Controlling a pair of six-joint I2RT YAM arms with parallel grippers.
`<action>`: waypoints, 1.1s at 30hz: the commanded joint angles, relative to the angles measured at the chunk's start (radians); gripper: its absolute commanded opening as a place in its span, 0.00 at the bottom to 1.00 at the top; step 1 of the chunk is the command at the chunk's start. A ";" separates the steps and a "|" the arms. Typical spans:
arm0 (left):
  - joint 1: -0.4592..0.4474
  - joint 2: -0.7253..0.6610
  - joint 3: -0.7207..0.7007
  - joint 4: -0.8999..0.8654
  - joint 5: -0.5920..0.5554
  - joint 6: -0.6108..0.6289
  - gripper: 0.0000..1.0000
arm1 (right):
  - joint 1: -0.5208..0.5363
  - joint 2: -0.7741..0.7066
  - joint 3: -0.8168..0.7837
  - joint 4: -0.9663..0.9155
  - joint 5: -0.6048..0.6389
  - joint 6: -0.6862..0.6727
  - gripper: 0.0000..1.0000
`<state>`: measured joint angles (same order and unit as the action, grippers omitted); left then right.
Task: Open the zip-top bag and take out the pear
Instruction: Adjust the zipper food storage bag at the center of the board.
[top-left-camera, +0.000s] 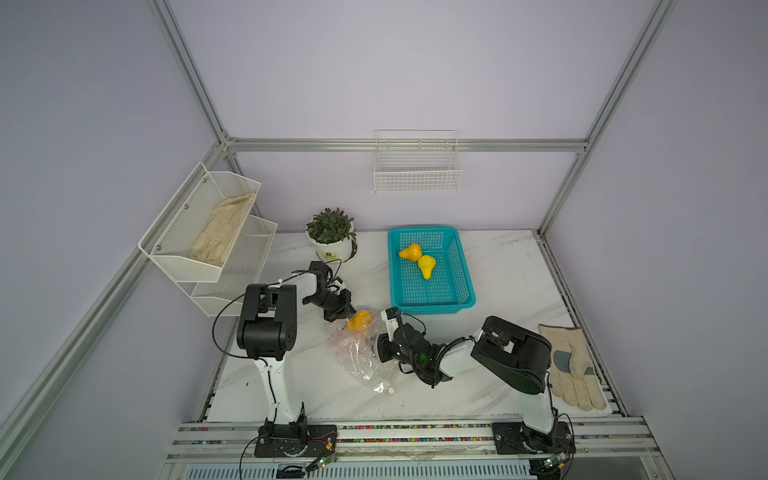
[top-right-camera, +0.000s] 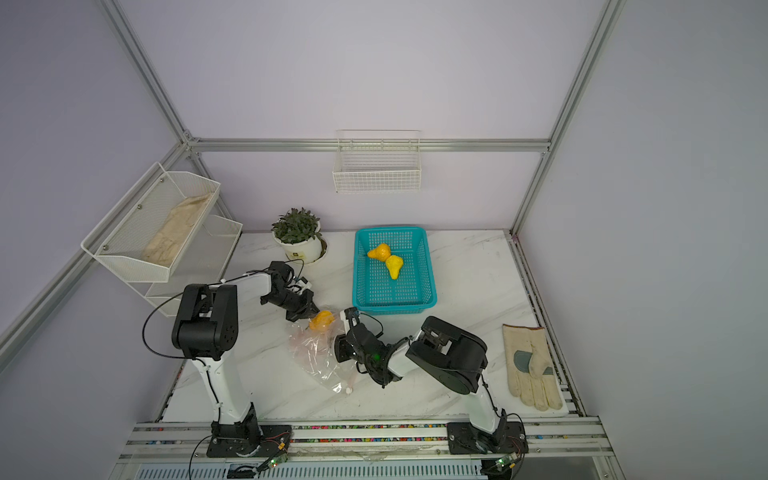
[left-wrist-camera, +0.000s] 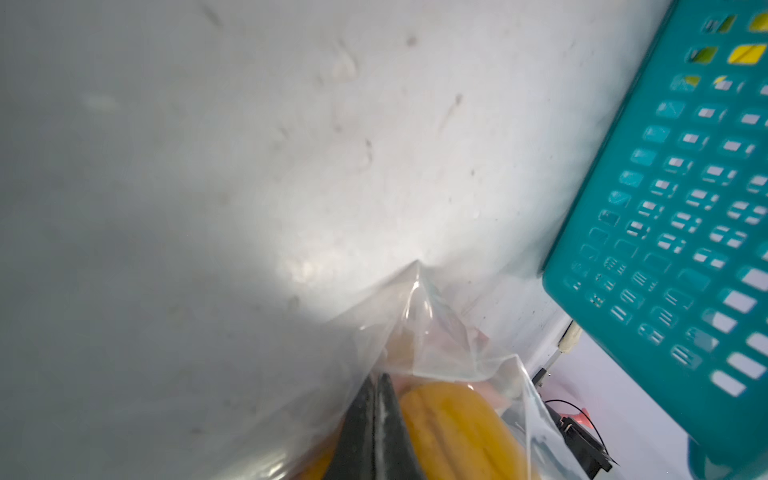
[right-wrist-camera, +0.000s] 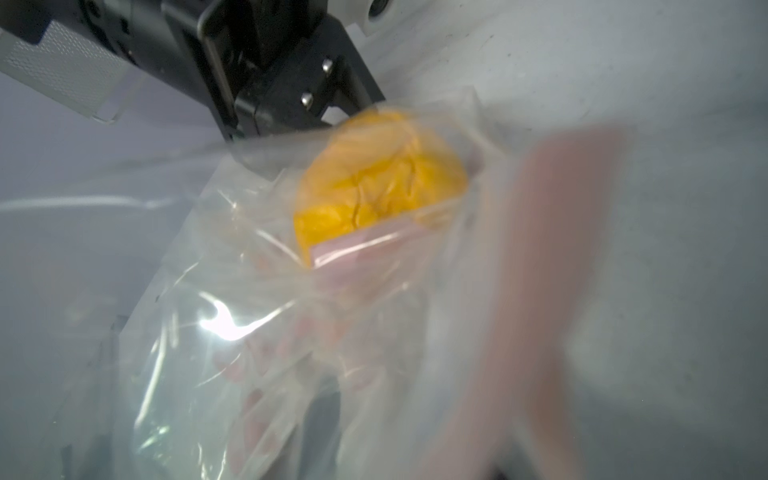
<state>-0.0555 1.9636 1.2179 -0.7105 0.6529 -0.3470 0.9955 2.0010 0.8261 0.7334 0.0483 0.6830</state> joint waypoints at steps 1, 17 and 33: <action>-0.021 -0.079 -0.058 0.026 -0.018 0.014 0.00 | -0.026 -0.042 -0.006 0.059 -0.030 0.002 0.37; -0.022 -0.208 -0.138 0.036 -0.149 -0.024 0.00 | -0.086 -0.174 -0.027 0.014 -0.357 0.242 0.23; -0.017 -0.473 -0.152 0.013 -0.201 -0.072 0.00 | -0.086 -0.068 0.056 -0.120 -0.345 0.286 0.04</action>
<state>-0.0746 1.6222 1.0653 -0.6949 0.4862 -0.3920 0.9096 2.0048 0.9043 0.7326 -0.3748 1.0214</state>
